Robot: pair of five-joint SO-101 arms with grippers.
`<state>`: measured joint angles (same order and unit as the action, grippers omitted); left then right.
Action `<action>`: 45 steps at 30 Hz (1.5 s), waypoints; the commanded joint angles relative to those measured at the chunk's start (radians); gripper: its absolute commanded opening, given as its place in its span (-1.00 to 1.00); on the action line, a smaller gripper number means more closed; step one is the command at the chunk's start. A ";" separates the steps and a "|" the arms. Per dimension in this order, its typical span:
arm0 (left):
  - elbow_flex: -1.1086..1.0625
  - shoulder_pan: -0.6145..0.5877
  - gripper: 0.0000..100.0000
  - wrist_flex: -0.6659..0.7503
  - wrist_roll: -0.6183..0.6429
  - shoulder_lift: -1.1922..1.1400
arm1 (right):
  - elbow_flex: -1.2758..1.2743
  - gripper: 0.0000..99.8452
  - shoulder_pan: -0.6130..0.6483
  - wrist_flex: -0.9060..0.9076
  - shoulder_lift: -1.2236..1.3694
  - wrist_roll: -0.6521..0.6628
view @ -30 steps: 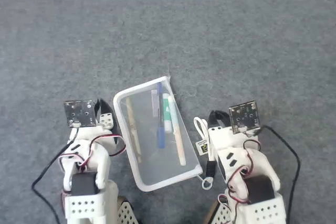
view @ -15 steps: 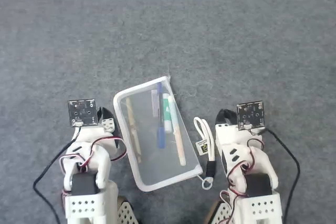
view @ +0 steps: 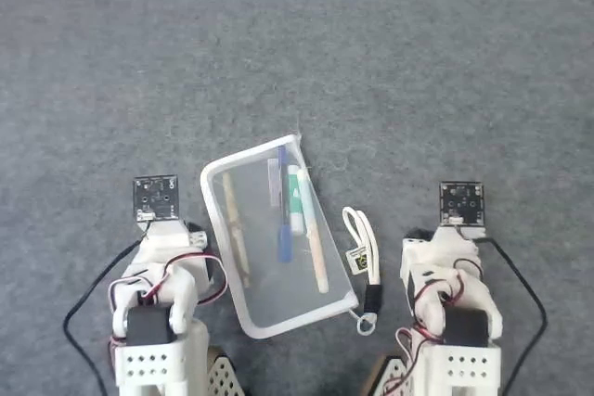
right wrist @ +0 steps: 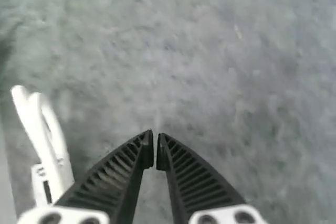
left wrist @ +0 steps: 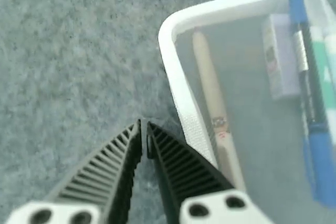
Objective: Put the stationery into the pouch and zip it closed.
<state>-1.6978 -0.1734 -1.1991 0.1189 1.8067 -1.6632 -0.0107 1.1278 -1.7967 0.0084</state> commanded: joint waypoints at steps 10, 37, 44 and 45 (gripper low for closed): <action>0.013 -0.003 -0.97 -0.068 0.008 0.017 | -0.020 -0.98 -0.039 0.182 -0.018 -0.005; 0.013 -0.003 -0.97 -0.068 0.008 0.017 | -0.020 -0.98 -0.033 0.182 -0.018 -0.003; 0.013 -0.003 -0.97 -0.068 0.008 0.017 | -0.020 -0.98 -0.033 0.182 -0.018 -0.003; 0.013 -0.003 -0.97 -0.068 0.008 0.017 | -0.020 -0.98 -0.033 0.182 -0.018 -0.003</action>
<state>-1.6978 -0.1734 -1.2635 0.1189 1.8067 -1.6632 -0.0384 1.3042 -1.7967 0.0084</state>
